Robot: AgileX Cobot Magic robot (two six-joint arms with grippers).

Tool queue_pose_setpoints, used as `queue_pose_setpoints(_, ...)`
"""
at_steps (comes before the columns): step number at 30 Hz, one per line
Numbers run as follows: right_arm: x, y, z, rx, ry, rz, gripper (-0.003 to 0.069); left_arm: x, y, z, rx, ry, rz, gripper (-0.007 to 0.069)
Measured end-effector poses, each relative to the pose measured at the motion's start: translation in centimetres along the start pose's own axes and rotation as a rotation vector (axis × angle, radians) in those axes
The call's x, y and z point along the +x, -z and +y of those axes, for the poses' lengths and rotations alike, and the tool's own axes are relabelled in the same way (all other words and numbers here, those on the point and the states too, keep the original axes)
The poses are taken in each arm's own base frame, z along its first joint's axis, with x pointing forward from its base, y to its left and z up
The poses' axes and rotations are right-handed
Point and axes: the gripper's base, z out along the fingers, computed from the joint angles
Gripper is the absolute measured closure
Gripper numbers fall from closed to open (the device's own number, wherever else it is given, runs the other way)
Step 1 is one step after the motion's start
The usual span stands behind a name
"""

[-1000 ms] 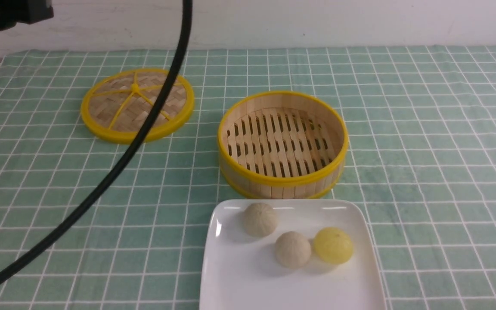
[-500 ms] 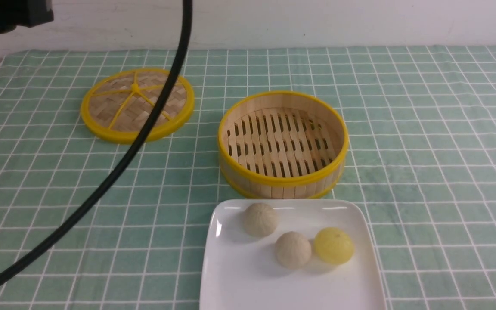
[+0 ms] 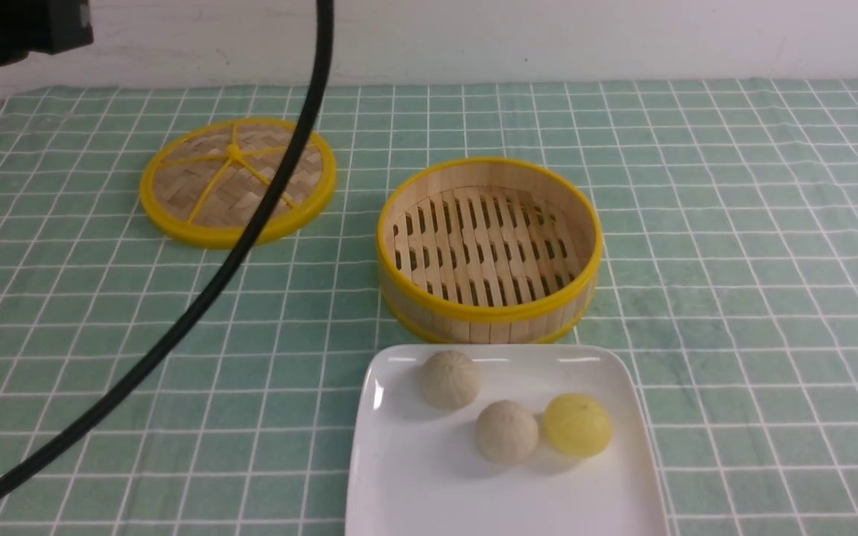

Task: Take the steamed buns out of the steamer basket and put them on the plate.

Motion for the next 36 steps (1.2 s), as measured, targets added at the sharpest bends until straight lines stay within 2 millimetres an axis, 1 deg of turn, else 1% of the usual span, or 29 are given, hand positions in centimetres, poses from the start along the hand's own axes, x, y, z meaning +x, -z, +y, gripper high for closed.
queue_pose_setpoints(6,0.0,0.0,0.1,-0.019,0.005,-0.004,0.0573,0.0,0.0,0.0,0.000,0.000,0.005,0.0347)
queue_pose_setpoints(14,-0.3,0.2,1.5,-0.272,0.062,-0.061,0.0564,0.1,0.0,0.0,-0.001,0.000,0.016,0.0347)
queue_pose_setpoints(18,-0.3,0.3,2.0,-0.362,0.074,-0.077,0.0559,0.4,0.0,0.0,-0.003,0.000,0.040,0.0347)
queue_pose_setpoints(23,-0.3,0.4,2.1,-0.388,0.068,-0.080,0.0554,0.5,0.0,0.1,-0.006,-0.003,0.057,0.0347)
queue_pose_setpoints(36,-0.3,0.4,2.1,-0.389,0.060,-0.078,0.0538,0.6,0.0,0.1,-0.013,-0.014,0.063,0.0347)
